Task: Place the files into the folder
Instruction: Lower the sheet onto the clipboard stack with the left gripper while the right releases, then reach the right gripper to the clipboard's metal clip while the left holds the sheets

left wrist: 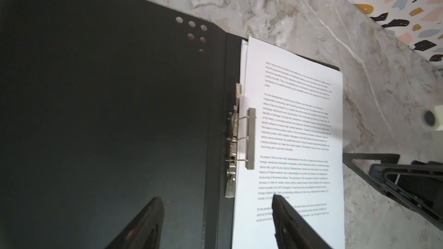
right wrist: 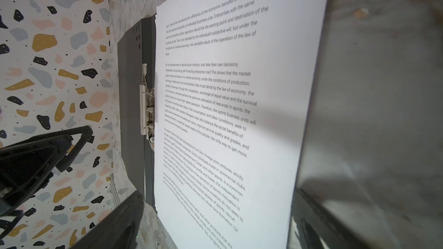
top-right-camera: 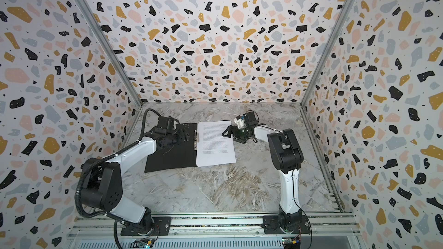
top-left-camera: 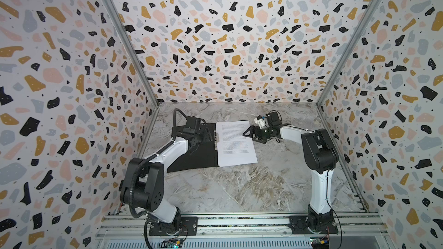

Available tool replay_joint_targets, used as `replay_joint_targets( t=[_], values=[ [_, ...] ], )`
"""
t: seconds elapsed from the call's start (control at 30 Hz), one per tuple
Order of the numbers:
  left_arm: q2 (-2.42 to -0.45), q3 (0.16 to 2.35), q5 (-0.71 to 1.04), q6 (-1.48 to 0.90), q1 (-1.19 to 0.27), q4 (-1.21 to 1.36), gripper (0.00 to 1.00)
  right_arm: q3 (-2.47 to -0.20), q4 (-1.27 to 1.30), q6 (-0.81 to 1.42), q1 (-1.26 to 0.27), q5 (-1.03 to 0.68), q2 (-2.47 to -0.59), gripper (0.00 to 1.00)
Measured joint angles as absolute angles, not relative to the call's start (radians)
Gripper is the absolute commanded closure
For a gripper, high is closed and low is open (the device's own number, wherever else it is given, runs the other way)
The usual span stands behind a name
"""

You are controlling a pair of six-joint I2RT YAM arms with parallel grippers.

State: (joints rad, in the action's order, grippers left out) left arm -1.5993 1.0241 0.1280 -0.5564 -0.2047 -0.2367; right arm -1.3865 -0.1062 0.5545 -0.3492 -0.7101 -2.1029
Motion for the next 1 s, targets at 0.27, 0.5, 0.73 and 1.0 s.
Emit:
replay_joint_targets(
  t=[0.27, 0.5, 0.73, 1.0],
  values=[
    [-1.848, 1.214, 0.303, -0.498, -0.128, -0.162, 0.26, -1.409, -0.152, 0.549, -0.354, -0.684, -2.103, 0.02],
    [-2.000, 1.333, 0.457, -0.490, -0.130, -0.067, 0.25, -1.412, -0.168, 0.548, -0.356, -0.653, -2.097, 0.02],
    [-2.130, 1.417, 0.572, -0.501, -0.130, -0.018, 0.25, -1.412, -0.176, 0.553, -0.356, -0.627, -2.091, 0.02],
    [-2.172, 1.390, 0.686, -0.572, -0.130, 0.076, 0.25, -1.412, -0.179, 0.557, -0.356, -0.612, -2.090, 0.02]
  ],
)
